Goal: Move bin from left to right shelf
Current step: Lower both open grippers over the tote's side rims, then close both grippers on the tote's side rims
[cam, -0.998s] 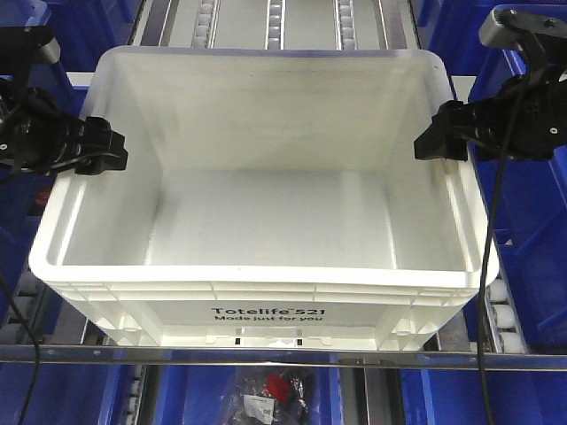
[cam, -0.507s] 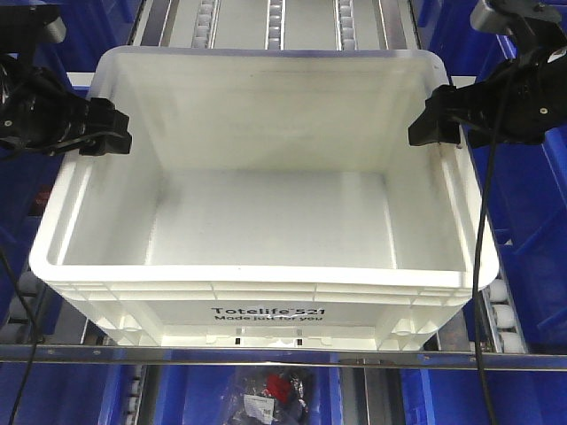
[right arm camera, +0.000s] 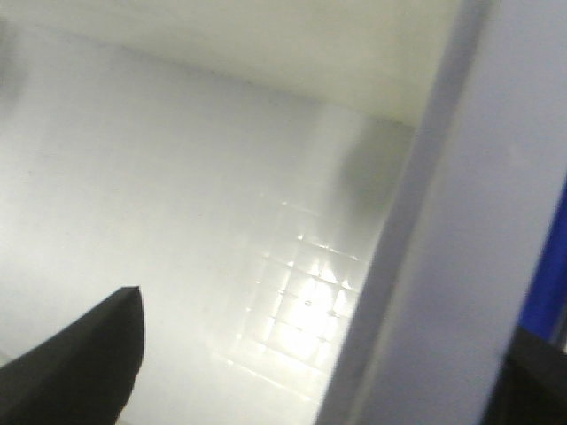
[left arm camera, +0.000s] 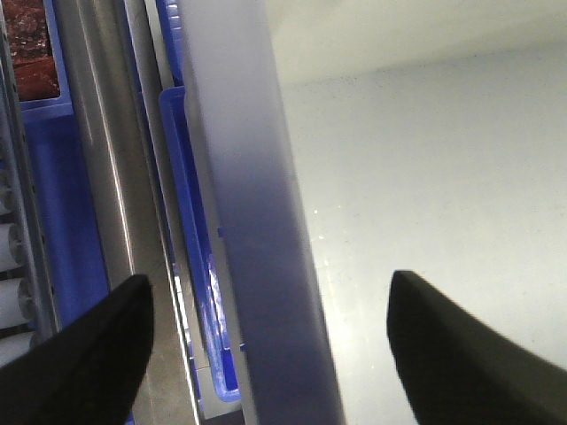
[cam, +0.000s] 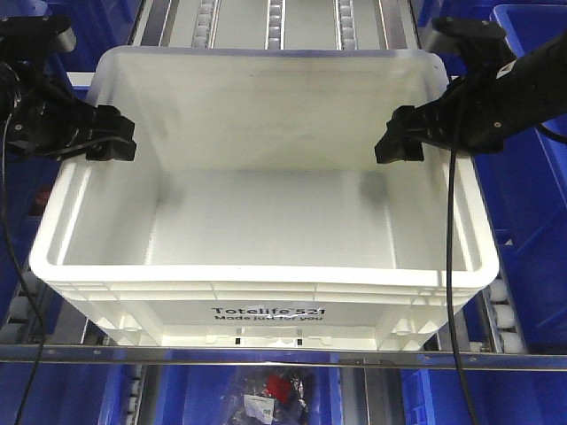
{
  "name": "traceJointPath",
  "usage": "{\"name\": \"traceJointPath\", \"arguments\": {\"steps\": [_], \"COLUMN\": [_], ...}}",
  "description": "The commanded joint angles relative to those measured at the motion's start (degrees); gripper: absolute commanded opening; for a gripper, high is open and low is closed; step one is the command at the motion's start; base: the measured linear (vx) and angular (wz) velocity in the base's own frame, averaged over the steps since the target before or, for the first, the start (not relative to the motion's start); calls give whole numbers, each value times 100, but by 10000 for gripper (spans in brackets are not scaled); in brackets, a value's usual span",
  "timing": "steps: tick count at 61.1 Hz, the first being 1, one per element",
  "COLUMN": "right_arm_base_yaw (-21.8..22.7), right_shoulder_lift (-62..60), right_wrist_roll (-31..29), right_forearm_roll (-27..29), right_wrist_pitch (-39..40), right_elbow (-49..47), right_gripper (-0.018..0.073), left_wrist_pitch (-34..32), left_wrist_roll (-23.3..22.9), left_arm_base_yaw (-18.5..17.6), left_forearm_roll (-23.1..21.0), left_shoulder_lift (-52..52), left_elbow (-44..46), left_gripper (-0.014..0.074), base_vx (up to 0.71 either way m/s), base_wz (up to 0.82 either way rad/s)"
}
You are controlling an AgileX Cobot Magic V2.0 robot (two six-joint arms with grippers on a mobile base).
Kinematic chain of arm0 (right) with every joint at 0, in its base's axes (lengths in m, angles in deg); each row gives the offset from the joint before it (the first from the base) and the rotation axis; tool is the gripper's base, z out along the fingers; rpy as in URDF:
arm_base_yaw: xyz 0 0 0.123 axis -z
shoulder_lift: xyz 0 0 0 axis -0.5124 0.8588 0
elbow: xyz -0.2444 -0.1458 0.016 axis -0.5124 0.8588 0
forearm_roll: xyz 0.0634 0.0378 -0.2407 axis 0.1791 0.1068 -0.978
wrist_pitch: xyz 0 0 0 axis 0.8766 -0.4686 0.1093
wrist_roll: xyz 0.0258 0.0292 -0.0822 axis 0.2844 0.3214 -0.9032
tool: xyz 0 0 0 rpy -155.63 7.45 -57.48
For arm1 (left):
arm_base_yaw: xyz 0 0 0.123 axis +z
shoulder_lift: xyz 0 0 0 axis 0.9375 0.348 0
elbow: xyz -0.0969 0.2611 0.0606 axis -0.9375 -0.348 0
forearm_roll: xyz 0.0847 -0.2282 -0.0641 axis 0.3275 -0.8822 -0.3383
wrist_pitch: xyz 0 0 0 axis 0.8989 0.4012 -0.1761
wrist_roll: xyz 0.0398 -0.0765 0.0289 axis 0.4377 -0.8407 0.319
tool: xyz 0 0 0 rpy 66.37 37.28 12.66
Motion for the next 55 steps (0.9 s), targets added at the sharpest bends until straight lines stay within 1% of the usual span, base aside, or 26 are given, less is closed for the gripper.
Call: {"name": "traceJointPath", "arguments": {"steps": [1,12,36,46,55], "right_arm_base_yaw": [-20,-20,-20,-20,-20], "right_shoulder_lift": [-170,-170,-170,-170,-170], "right_wrist_roll": [164,330,366,366,366], "right_forearm_roll": [-116,-328,-310,-310,-310], "right_wrist_pitch": [277,269,188,136,131], "right_elbow": [-188,-270,-271,-271,-271], "right_gripper": [593,593,587,554,501], "left_wrist_pitch": [-152,-159,-212,-206,-180], "left_wrist_roll": [-48,-48,-48,-48,-48], "left_arm_base_yaw": [-35,-35,-35,-35,-35], "left_forearm_roll": [-81,-81,-81,-81,-81], "left_shoulder_lift": [-188,-188,-188,-188,-115], "left_elbow": [165,165,165,165,165], "left_gripper": [522,522,522,520,486], "base_vx": [0,0,0,0,0], "base_wz": [0,0,0,0,0]}}
